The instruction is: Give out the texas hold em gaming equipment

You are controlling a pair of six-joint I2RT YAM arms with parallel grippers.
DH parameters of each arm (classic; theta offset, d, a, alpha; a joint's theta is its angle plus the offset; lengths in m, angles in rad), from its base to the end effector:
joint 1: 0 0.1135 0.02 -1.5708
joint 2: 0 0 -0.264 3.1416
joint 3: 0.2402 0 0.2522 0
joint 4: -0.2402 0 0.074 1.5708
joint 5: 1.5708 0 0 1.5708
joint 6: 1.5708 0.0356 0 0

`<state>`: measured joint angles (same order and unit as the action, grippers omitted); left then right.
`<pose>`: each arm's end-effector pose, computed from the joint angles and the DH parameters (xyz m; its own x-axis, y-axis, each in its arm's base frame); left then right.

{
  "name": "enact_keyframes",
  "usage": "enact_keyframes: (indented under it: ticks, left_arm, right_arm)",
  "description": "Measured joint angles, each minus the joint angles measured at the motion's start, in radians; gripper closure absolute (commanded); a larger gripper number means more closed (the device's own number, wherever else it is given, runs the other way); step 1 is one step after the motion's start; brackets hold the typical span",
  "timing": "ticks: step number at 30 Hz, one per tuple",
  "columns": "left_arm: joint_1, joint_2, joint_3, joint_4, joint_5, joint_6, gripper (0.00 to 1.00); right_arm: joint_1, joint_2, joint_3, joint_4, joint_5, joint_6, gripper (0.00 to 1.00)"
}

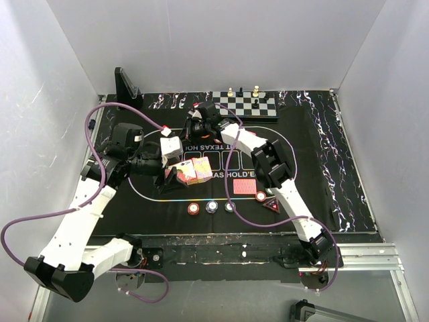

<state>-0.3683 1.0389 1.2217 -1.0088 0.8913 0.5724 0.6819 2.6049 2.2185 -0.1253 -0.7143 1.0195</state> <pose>0.1593 -0.0911 0.3737 -0.1876 0.4372 -0.8796 0.9752 0.1899 -0.1136 0.4390 0.3864 0.1623 -0.9825 0.0314 -0.1835 -0.1579 0.3816 0.9108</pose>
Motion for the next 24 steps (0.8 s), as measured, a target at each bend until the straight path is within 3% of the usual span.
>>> enact_keyframes:
  ticks: [3, 6, 10, 17, 24]
  left_arm:
    - [0.0, -0.009, 0.0, 0.0, 0.005, -0.002, 1.0]
    - [0.0, -0.017, 0.0, 0.0, 0.008, -0.004, 1.0]
    - [0.0, -0.024, 0.0, 0.0, 0.015, -0.005, 1.0]
    - [0.0, -0.04, 0.0, -0.008, 0.016, -0.007, 1.0]
    - [0.0, -0.04, -0.002, -0.007, 0.019, -0.007, 1.0]
  right_arm:
    - [0.0, 0.009, 0.0, -0.008, 0.023, 0.005, 0.81]
    - [0.001, 0.009, -0.001, -0.012, 0.039, 0.006, 0.47]
    - [0.008, 0.009, 0.0, -0.046, 0.064, -0.011, 0.27]
    - [0.013, -0.018, -0.043, -0.116, 0.116, -0.076, 0.18]
    - [-0.017, -0.195, -0.161, -0.209, 0.151, -0.149, 0.14]
